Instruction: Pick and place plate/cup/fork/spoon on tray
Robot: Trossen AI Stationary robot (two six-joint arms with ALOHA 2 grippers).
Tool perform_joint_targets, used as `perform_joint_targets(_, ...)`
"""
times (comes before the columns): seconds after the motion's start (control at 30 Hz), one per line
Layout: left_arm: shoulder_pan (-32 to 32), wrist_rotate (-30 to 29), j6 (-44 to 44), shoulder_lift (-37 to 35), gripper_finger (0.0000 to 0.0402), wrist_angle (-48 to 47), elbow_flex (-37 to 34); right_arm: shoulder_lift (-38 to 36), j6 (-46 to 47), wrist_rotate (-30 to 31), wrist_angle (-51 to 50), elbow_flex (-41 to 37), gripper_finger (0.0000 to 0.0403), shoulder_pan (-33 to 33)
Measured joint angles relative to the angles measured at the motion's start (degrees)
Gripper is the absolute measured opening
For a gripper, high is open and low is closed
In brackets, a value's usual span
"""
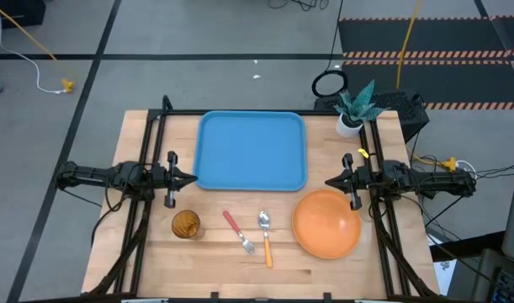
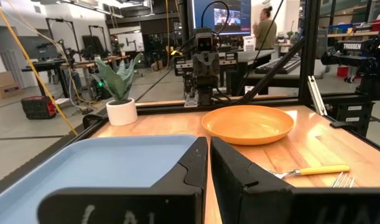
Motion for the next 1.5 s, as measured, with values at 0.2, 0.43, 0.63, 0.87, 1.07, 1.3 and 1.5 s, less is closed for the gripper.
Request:
perform_joint_targets(0.2, 0.0, 0.02, 0.97, 0.0, 0.0024, 3.31, -0.02, 0.0, 0.02, 0.0, -0.01, -0.01, 0.0, -0.01)
perform_joint_targets(0.43, -0.07, 5.28, 0.57, 0.0, 0.0024, 16.64, -0.02, 0.0, 0.01, 0.0, -0.01, 0.0, 0.0, -0.01)
perform_joint_targets(0.63, -0.07, 5.6, 0.83, 0.73, 0.0022, 18.28, 3.34, 0.0, 0.02, 0.0, 0.01, 0.0, 0.0, -0.01)
perform_joint_targets(0.87, -0.07, 6.59, 0.12, 6.57, 0.0005, 14.33, 12.78, 0.0, 0.02, 0.0, 0.01, 0.0, 0.0, 0.0)
perform_joint_targets(1.07, -0.07, 11.9, 0.0, 14.52, 0.0003, 4.67, 25.76, 0.0, -0.29, 0.0, 0.05, -0.01, 0.0, -0.01)
perform_joint_targets(1.3, -0.13, 15.76, -0.31, 23.77, 0.0002, -9.35, 41.3, 0.0, -0.42, 0.0, 3.23, -0.01, 0.0, -0.01)
perform_joint_targets(1.5, -0.11, 15.76, -0.52, 30.61, 0.0001, -22.74, 53.74, 0.0, 0.33, 0.02, 3.29, -0.01, 0.0, -0.01)
